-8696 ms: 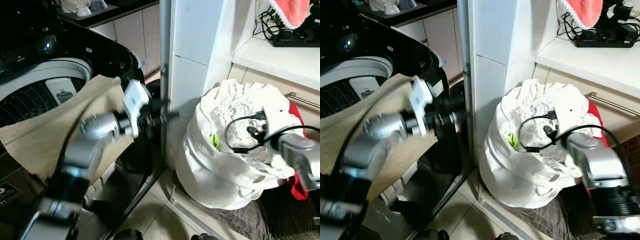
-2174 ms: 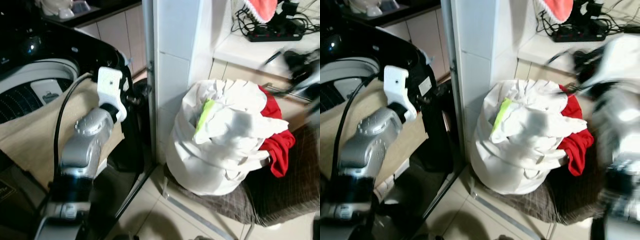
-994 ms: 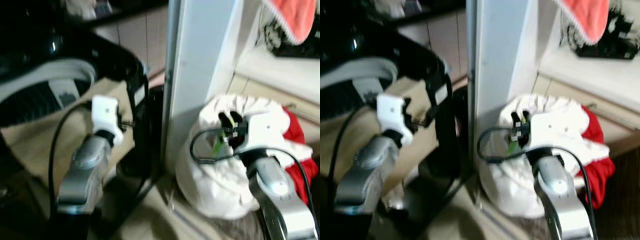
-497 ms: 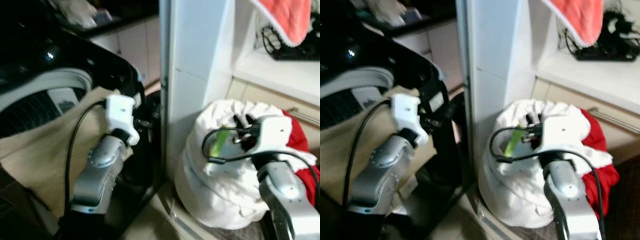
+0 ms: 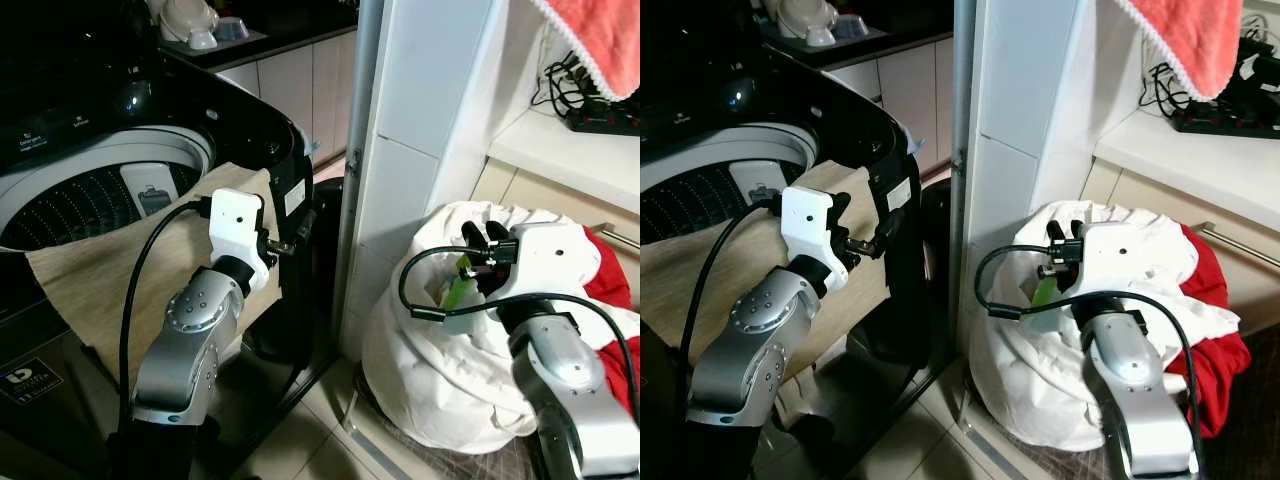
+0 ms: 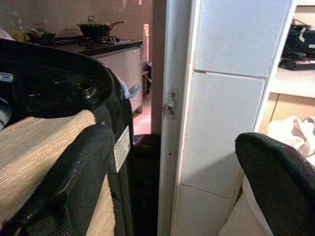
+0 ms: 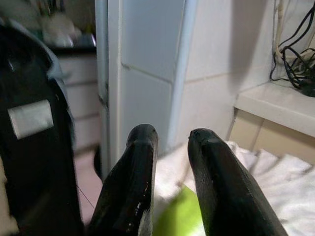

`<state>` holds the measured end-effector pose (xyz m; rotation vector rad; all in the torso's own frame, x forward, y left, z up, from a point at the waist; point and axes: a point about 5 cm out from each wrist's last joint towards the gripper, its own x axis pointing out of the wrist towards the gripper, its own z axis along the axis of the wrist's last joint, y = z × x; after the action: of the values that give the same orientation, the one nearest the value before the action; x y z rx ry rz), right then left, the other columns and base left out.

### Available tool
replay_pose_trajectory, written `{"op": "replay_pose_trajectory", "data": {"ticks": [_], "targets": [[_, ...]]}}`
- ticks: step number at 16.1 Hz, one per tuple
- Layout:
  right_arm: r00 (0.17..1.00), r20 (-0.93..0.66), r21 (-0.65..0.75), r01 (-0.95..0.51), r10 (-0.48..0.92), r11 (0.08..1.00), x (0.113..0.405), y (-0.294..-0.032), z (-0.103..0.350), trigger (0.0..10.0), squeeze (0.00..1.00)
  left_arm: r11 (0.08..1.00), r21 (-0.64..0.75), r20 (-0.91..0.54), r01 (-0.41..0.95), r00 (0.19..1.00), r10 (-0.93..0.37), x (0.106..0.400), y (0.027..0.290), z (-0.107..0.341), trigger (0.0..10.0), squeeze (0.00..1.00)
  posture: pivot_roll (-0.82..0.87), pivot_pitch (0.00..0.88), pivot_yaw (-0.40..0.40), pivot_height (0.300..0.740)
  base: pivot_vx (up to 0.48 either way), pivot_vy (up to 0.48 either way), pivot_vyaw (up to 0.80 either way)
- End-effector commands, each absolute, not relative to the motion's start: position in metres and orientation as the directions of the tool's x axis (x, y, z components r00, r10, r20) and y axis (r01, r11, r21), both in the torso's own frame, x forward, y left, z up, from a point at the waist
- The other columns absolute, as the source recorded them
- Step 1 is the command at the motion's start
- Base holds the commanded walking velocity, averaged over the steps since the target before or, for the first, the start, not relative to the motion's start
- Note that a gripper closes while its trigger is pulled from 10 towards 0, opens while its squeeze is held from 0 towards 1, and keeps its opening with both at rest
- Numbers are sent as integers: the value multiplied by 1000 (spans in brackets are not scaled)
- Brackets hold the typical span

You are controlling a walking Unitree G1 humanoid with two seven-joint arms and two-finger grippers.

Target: Clothes washing

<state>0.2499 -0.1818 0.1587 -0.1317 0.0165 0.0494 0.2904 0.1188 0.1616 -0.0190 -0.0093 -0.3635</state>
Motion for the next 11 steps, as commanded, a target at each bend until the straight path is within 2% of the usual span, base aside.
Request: {"op": "replay_pose_trajectory", "data": {"ticks": [1, 2, 3, 4, 6, 8, 9, 11], "targets": [[997, -57, -171, -66, 57, 983, 253, -185, 161, 10000, 0, 929, -3, -1, 370, 929, -370, 293, 118, 161, 10000, 0, -175, 8, 25, 740, 0, 0, 0], [993, -104, -199, -80, 60, 977, 254, -189, 163, 10000, 0, 920, 7, -6, 393, 920, -393, 292, 117, 161, 10000, 0, -174, 8, 24, 740, 0, 0, 0], [985, -166, -200, -90, 56, 976, 253, -193, 163, 10000, 353, 904, 17, -8, 426, 905, -426, 291, 116, 162, 10000, 0, -174, 8, 24, 740, 0, 0, 0], [973, -228, -209, -77, 28, 975, 251, -199, 164, 10000, 1000, 885, 7, -17, 466, 885, -466, 289, 116, 161, 10000, 0, -175, 6, 22, 740, 0, 0, 0], [963, -266, -236, -104, 39, 966, 249, -200, 168, 10000, 1000, 841, -21, -20, 541, 841, -541, 285, 113, 161, 10000, 0, -175, 6, 23, 740, 0, 0, 0], [934, -345, -268, -197, 97, 943, 248, -201, 179, 10000, 1000, 706, -11, -7, 708, 706, -708, 274, 108, 170, 10000, 0, -178, 0, 24, 740, 0, 0, 0], [931, -351, -270, -199, 96, 942, 248, -201, 180, 10000, 1000, 687, -7, -3, 726, 687, -726, 273, 107, 172, 10000, 0, -178, 0, 24, 740, 0, 0, 0], [900, -416, -310, -275, 130, 910, 243, -212, 200, 10000, 1000, 512, 31, -27, 858, 513, -858, 260, 107, 181, 10000, 0, -173, 0, 17, 740, 0, 0, 0]]}}
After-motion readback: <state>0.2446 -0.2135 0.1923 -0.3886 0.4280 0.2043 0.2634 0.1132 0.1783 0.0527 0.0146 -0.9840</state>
